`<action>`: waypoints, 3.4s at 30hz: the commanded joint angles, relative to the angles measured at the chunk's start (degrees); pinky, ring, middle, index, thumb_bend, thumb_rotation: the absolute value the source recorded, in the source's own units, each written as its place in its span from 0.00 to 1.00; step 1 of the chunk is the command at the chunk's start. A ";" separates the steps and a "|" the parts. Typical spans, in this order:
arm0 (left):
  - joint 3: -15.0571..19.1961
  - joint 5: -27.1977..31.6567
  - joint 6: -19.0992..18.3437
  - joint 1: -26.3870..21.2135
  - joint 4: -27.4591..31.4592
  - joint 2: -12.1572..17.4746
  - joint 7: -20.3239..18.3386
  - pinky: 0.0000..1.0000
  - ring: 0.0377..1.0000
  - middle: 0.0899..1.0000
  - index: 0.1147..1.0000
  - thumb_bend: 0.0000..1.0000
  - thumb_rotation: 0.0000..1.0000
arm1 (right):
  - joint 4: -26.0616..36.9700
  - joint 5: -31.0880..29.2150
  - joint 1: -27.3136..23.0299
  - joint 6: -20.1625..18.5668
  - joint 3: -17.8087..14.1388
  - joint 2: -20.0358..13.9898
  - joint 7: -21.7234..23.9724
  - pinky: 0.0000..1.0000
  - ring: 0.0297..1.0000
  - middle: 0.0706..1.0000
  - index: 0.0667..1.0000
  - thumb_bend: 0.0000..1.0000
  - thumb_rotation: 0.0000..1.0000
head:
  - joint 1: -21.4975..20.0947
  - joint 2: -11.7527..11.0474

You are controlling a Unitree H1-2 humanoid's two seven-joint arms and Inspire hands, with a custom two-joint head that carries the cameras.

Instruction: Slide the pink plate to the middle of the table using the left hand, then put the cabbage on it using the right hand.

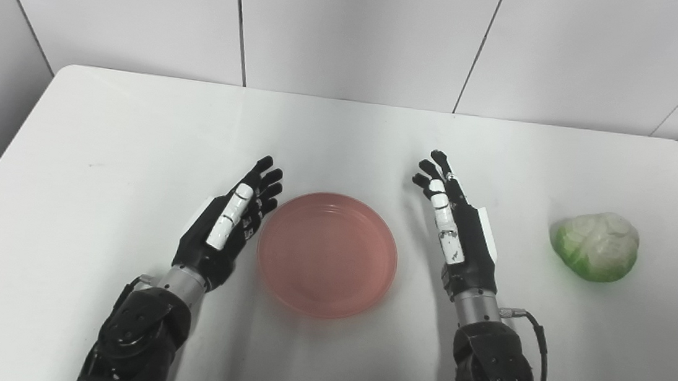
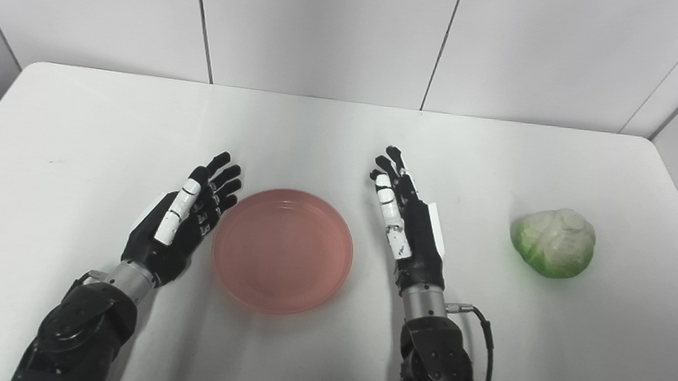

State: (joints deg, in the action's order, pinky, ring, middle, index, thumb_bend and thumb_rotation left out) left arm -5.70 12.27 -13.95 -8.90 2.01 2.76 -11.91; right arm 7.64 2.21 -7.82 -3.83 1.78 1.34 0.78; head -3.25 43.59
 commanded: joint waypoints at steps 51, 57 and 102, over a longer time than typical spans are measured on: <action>1.70 0.70 12.57 -0.07 -6.42 -4.96 -1.83 1.00 1.00 1.00 0.99 0.70 0.85 | 6.53 32.78 -8.05 -22.80 -9.00 -34.13 4.95 0.86 0.95 0.91 0.86 0.87 0.50 | -9.20 -2.05; 1.14 0.29 15.48 0.20 -7.88 -3.87 -2.54 1.00 1.00 1.00 0.98 0.68 0.85 | 7.79 42.26 -7.87 -23.08 -11.97 -34.61 17.84 0.87 0.95 0.91 0.87 0.92 0.39 | -12.29 -2.95; 1.33 1.52 14.40 0.70 -7.72 -2.63 -3.58 1.00 1.00 1.00 0.98 0.69 0.82 | -4.11 46.64 -9.93 -23.08 -16.05 -30.83 32.02 0.68 0.75 0.76 0.76 0.82 0.01 | -15.36 -3.60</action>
State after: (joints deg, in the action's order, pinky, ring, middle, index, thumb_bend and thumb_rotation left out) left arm -4.21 14.05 0.77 -8.31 -6.69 0.55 -15.78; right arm 3.10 49.10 -16.80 -26.97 -13.62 -28.32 34.34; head -18.63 39.90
